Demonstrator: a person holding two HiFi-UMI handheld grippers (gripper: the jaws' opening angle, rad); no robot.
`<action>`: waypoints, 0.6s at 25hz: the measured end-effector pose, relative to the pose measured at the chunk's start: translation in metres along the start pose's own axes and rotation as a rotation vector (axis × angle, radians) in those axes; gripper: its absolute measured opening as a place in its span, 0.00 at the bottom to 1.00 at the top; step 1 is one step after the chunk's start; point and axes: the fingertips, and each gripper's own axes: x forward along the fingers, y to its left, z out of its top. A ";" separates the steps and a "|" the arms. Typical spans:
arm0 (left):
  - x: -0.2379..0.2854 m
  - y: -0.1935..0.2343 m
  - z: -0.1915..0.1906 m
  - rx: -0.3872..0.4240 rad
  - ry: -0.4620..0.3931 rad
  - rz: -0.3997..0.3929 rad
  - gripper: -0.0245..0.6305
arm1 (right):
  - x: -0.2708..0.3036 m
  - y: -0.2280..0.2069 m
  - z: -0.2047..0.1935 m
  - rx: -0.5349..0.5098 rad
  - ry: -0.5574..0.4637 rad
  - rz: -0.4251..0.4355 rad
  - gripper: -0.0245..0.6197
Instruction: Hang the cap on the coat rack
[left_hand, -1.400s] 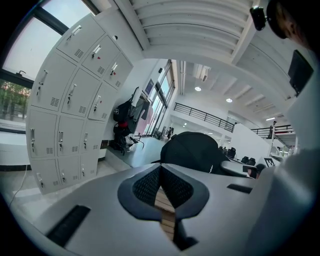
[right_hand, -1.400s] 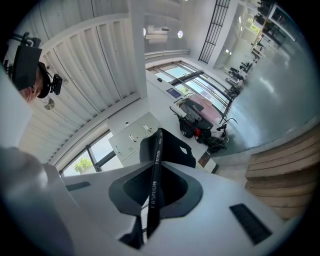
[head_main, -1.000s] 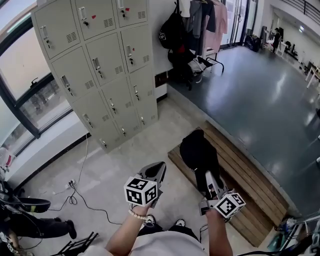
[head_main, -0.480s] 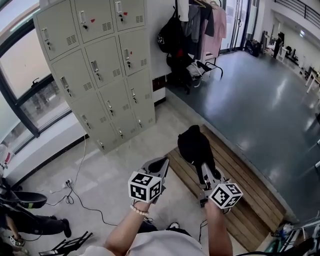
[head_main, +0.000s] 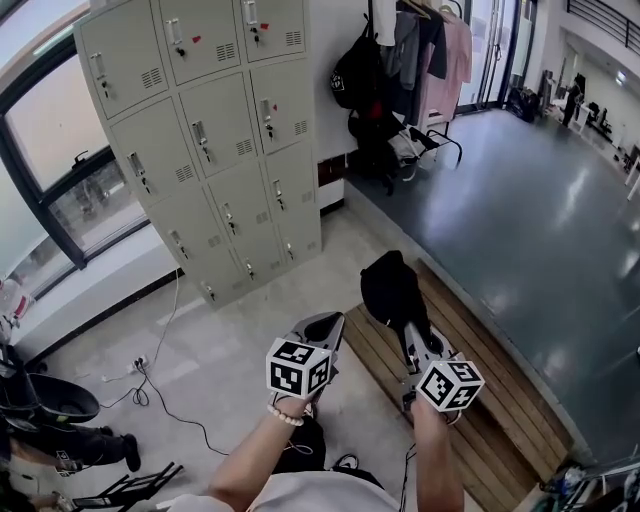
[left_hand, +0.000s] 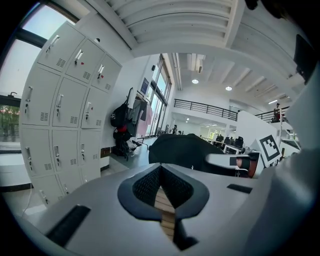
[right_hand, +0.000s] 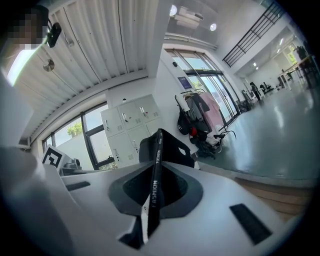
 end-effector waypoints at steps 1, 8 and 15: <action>0.007 0.010 0.003 -0.005 -0.001 0.000 0.04 | 0.010 -0.002 0.001 -0.001 0.000 -0.003 0.06; 0.065 0.088 0.036 -0.022 -0.011 -0.024 0.04 | 0.088 -0.015 0.014 0.003 -0.015 -0.052 0.06; 0.111 0.160 0.084 0.001 -0.028 -0.067 0.04 | 0.187 -0.010 0.049 -0.028 -0.054 -0.083 0.06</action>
